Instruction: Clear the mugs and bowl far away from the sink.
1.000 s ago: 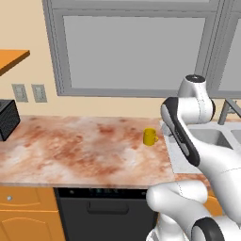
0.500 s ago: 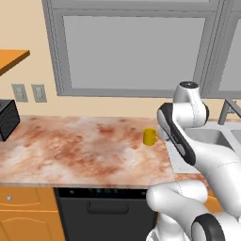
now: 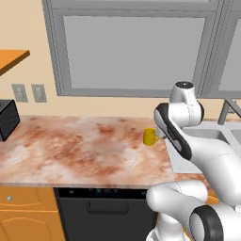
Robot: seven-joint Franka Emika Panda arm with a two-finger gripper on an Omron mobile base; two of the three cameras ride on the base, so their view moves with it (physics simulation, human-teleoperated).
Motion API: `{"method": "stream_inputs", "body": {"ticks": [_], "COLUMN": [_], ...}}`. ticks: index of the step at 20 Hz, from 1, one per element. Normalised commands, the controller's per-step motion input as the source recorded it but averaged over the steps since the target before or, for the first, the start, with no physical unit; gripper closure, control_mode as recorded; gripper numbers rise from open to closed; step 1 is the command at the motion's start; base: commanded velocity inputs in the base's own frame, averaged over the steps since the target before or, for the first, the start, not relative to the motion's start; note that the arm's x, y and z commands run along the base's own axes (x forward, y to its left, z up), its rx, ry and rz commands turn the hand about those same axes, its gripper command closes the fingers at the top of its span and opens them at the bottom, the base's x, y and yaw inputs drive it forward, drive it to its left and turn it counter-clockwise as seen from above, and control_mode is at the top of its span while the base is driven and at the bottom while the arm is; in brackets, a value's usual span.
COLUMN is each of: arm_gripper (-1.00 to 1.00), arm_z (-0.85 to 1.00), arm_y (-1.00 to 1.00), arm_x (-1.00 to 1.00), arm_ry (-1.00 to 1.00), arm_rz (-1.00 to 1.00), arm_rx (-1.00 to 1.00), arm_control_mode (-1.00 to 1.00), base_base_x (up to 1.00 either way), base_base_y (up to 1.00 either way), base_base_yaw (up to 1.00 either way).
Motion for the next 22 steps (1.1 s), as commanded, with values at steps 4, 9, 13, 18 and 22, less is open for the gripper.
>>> {"method": "stream_inputs", "body": {"ticks": [4, 9, 13, 18, 22], "arm_gripper": [-1.0, -1.0, -1.0, -1.0, -1.0], "arm_z": [-0.02, -0.11, -0.24, -0.29, -0.27], "arm_y": [0.0, 0.01, 0.0, 0.0, 0.0], "arm_x": [0.09, 0.06, 0.16, 0.11, 0.06], "arm_ry": [0.0, 0.0, 0.0, -0.03, 0.0], "arm_rz": [-0.11, -0.03, 0.04, 0.01, 0.0], "arm_rx": [0.0, 0.0, 0.0, 0.0, 0.0], "arm_control_mode": [-1.0, -1.0, -1.0, -1.0, -1.0], "base_base_x": [0.0, 0.0, 0.0, 0.0, 0.0], "base_base_y": [0.0, 0.0, 0.0, 0.0, 0.0], "base_base_yaw": [0.0, 0.0, 0.0, 0.0, 0.0]}}
